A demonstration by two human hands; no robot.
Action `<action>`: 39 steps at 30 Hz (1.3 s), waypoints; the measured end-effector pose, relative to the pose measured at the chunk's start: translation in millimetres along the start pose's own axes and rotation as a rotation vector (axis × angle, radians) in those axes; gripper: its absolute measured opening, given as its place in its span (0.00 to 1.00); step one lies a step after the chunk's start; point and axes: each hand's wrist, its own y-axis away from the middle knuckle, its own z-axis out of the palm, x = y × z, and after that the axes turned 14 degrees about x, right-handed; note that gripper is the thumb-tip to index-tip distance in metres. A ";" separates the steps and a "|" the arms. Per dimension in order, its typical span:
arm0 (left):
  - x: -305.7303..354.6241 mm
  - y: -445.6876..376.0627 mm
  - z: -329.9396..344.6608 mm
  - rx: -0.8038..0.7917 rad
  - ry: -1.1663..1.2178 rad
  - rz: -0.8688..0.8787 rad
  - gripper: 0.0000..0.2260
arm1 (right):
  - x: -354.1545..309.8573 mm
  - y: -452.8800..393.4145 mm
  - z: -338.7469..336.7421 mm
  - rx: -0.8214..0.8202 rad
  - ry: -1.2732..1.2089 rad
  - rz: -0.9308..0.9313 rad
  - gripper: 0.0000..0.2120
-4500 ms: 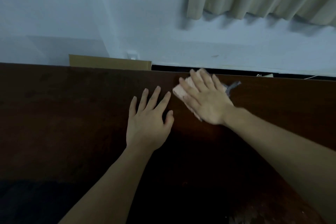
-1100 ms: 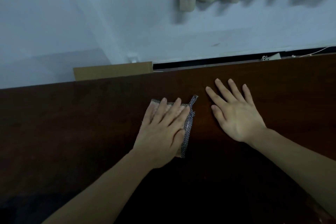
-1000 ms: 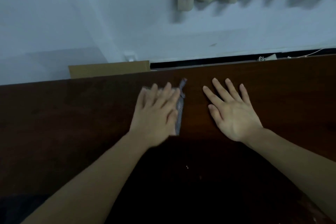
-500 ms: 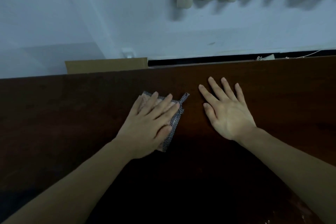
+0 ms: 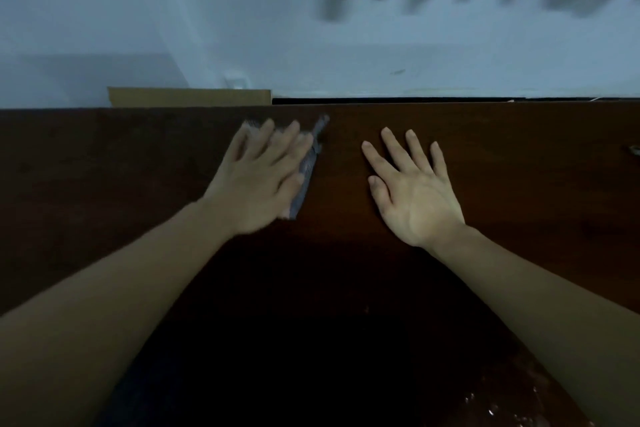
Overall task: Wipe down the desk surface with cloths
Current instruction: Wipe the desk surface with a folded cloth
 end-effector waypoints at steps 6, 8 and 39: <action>-10.3 54.4 -0.2 -0.039 0.042 0.298 0.26 | -2.1 -1.0 -1.5 -0.009 0.006 0.006 0.28; -23.3 27.6 2.6 0.019 0.030 0.179 0.27 | -2.3 -2.3 -2.0 -0.020 0.010 0.010 0.27; 0.7 34.5 -0.9 -0.007 0.022 0.009 0.29 | -0.8 -0.6 -2.5 -0.007 0.003 -0.002 0.27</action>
